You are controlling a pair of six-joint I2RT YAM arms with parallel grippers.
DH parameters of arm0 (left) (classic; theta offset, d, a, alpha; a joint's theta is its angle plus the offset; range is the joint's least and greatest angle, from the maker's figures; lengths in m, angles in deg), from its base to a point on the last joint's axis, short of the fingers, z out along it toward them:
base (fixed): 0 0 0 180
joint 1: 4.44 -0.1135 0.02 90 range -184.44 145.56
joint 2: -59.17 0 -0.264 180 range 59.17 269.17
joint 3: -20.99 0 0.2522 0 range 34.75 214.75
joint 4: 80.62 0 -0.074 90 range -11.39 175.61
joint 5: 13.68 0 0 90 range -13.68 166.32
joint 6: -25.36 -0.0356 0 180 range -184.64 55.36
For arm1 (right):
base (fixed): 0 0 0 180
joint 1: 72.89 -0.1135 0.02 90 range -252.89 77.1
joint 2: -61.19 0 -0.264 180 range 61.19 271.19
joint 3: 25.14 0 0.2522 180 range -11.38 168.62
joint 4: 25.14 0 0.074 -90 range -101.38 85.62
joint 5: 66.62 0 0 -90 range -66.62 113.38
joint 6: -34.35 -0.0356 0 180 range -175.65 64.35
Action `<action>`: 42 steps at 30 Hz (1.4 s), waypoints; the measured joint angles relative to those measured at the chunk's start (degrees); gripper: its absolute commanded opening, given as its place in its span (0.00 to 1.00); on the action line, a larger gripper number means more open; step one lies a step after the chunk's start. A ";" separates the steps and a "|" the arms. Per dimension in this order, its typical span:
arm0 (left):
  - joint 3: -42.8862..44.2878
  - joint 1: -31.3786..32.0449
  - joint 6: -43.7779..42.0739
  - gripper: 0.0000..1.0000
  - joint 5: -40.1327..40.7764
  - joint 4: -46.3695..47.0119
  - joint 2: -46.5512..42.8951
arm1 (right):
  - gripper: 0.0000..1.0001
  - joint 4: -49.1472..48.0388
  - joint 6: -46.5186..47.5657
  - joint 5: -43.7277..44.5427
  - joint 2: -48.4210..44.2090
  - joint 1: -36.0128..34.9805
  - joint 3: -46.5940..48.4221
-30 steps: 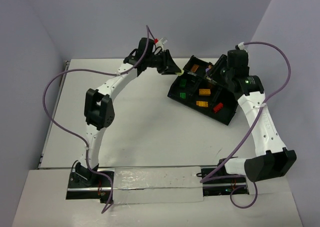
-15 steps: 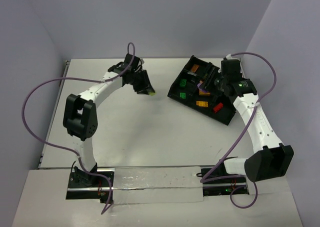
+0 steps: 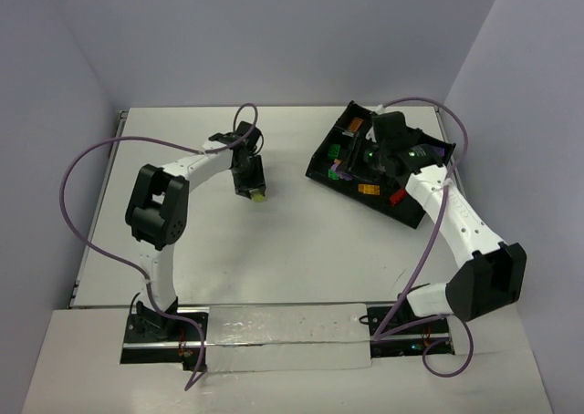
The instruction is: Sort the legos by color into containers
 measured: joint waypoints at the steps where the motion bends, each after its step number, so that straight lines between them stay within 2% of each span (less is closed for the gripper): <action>1: 0.00 0.01 -0.16 0.90 0.19 -0.03 0.33 | 0.00 0.01 0.11 -0.30 0.60 -0.53 0.00; 2: 0.00 0.01 -0.41 0.96 0.29 -0.09 0.58 | 0.00 0.02 0.20 -0.57 1.09 -0.91 0.00; 6: 1.94 0.01 -1.89 0.98 0.50 -2.14 1.18 | 0.00 0.11 0.74 -1.32 2.49 -1.17 0.56; 13: 11.54 -1.26 -4.34 0.81 -1.15 -5.55 -1.24 | 0.00 -0.15 2.99 -7.14 6.33 -1.17 5.33; 18: 10.01 -6.99 -3.67 0.77 -12.64 -0.28 -9.69 | 0.00 -2.45 4.56 -16.26 7.91 -1.17 7.67; 23: 0.53 -9.35 1.21 0.79 -30.49 15.23 -18.05 | 0.00 -7.47 3.13 -24.71 8.91 -1.17 7.80; 27: -11.70 -8.36 11.97 0.79 -45.14 35.03 -20.58 | 0.00 -13.40 -0.33 -30.65 9.98 -1.17 7.53; 29: -15.43 -8.24 16.67 0.78 -49.50 42.46 -20.25 | 0.00 -16.01 -1.88 -32.70 10.23 -1.17 7.35; 36: -18.62 -8.30 26.83 0.70 -59.64 60.24 -19.65 | 0.00 -22.95 -6.63 -37.29 10.83 -1.37 6.95; 42: -22.13 -8.32 37.62 0.64 -63.44 78.62 -19.23 | 0.00 -24.97 -8.52 -38.96 12.18 -2.10 6.95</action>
